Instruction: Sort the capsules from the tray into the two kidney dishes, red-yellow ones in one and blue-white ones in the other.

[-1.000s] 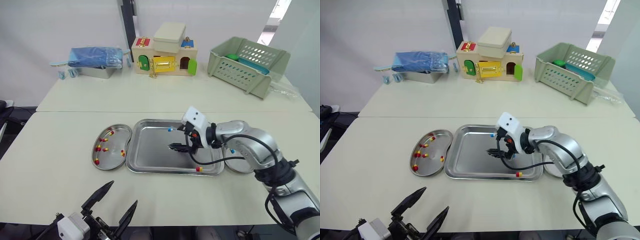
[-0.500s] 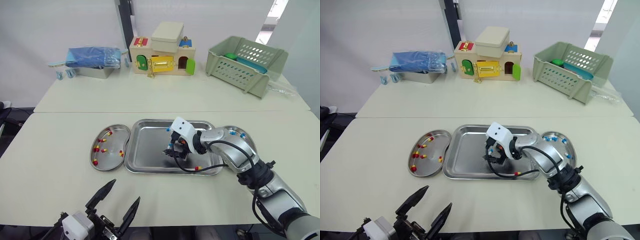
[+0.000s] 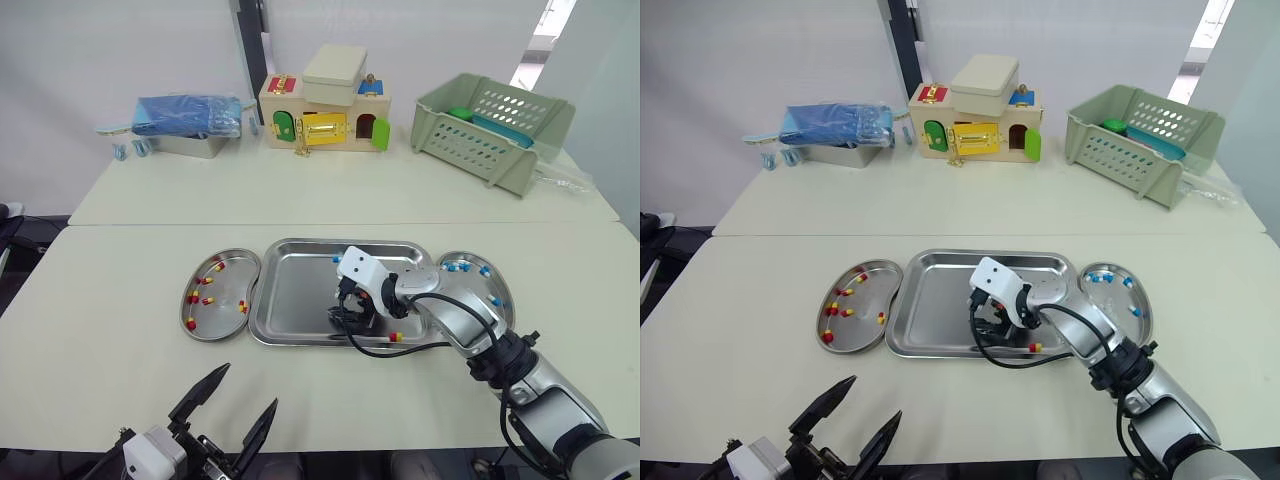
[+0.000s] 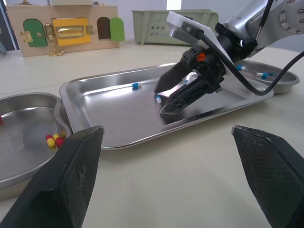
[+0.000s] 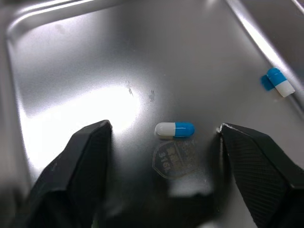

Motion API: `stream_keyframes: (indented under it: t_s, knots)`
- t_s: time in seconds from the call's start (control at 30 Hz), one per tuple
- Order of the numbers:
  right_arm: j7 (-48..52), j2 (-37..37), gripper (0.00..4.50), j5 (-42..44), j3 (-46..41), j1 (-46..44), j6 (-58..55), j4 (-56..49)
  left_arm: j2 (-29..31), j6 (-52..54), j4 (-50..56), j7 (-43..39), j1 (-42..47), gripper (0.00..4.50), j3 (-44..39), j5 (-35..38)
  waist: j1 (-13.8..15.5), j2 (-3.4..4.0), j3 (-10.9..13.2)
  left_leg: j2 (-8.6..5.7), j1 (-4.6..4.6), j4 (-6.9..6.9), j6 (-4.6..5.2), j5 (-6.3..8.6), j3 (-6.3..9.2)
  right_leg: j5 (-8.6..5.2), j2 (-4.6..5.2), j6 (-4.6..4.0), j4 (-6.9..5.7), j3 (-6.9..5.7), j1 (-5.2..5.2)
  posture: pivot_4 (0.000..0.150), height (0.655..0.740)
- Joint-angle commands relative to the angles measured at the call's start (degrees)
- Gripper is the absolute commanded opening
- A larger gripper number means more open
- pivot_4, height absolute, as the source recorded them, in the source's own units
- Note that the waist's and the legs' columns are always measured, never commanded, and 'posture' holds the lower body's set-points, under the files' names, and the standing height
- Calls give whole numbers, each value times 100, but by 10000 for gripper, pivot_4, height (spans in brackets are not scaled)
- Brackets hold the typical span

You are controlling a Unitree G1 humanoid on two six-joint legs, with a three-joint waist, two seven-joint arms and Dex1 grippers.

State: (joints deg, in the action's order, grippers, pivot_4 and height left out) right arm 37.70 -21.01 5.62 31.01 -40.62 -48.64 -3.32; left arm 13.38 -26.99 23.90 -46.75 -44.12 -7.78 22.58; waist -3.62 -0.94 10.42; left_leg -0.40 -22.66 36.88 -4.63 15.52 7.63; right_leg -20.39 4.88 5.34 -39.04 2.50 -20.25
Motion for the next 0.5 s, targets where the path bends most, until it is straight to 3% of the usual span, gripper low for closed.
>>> stream_keyframes:
  t_s: [0.03, 0.2, 0.5]
  knots:
    - [14, 114, 25683, -53, -46, 92, 23, -19, 84, -165, -47, 19, -32, 45000, 0, 93, 0, 0, 0, 1, 1, 0, 0, 0, 0, 0, -1, 0, -1, 0, 1, 1500, 7400]
    - [11, 199, 12489, -112, -62, 129, 62, 40, 174, -249, -146, 7, -12, 45000, -8, 102, 0, 2, -2, 2, 4, 1, 0, 0, 0, 0, -3, 0, -3, 1, 3, 1500, 7400]
    - [-8, 258, 12489, -175, -116, 144, 160, 136, 293, -243, -158, 54, 53, 45000, -21, 132, 4, 3, -3, 4, 10, 1, 0, -1, 2, 1, -4, -1, -6, 0, 7, 1500, 7400]
